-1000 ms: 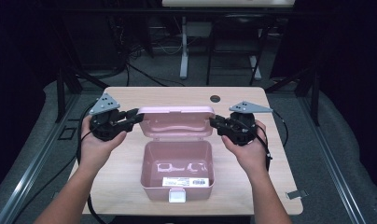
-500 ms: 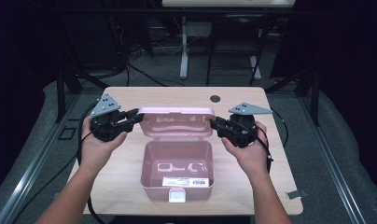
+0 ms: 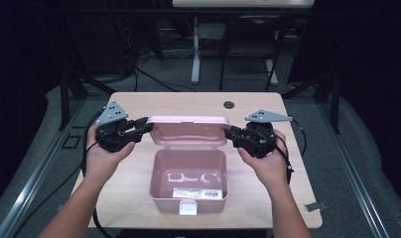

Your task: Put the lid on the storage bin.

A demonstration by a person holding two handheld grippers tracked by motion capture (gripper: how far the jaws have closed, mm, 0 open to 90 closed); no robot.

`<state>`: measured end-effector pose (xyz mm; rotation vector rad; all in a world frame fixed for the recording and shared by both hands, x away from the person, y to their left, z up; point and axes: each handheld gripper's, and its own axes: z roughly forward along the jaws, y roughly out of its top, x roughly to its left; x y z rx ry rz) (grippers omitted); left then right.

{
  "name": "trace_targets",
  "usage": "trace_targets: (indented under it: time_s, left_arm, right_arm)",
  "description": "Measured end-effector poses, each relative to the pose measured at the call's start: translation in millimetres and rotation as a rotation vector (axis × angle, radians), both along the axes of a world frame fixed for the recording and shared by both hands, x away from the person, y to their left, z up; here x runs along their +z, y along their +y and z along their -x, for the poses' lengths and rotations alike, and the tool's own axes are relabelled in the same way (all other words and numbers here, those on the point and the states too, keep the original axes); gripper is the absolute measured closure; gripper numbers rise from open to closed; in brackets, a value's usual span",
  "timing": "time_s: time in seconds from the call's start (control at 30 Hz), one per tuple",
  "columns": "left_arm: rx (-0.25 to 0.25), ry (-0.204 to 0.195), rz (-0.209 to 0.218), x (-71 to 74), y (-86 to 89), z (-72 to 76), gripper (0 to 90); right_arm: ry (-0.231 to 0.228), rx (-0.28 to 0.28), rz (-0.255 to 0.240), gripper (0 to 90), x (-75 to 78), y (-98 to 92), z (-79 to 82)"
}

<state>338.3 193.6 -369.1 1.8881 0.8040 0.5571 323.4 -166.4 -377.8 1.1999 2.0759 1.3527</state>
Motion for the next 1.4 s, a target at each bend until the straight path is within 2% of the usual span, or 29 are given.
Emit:
trace_targets:
  time_s: [0.2, 0.53, 0.67, 0.97, 1.4]
  left_arm:
    - [-0.012, 0.004, 0.008, -2.4, 1.4, 6.9, 71.5]
    - [-0.018, -0.002, -0.008, -3.1, 1.9, 10.9, 71.2]
    - [-0.019, 0.0, -0.002, -3.8, 2.2, 12.0, 71.0]
    - [-0.023, 0.008, 0.004, -5.1, 3.7, 14.3, 70.9]
    - [-0.034, 0.011, 0.001, -8.3, 5.6, 22.4, 70.6]
  right_arm:
    - [0.028, 0.021, 0.004, 75.5, -0.6, -2.1, -0.9]
    - [0.01, 0.018, 0.014, 74.5, 3.2, -6.7, 4.9]
    - [0.005, 0.02, 0.023, 73.8, 5.8, -6.9, 8.2]
    - [-0.011, 0.038, 0.007, 71.1, 18.9, -17.1, 20.7]
    - [-0.001, 0.026, -0.017, 67.1, 19.6, -26.1, 19.9]
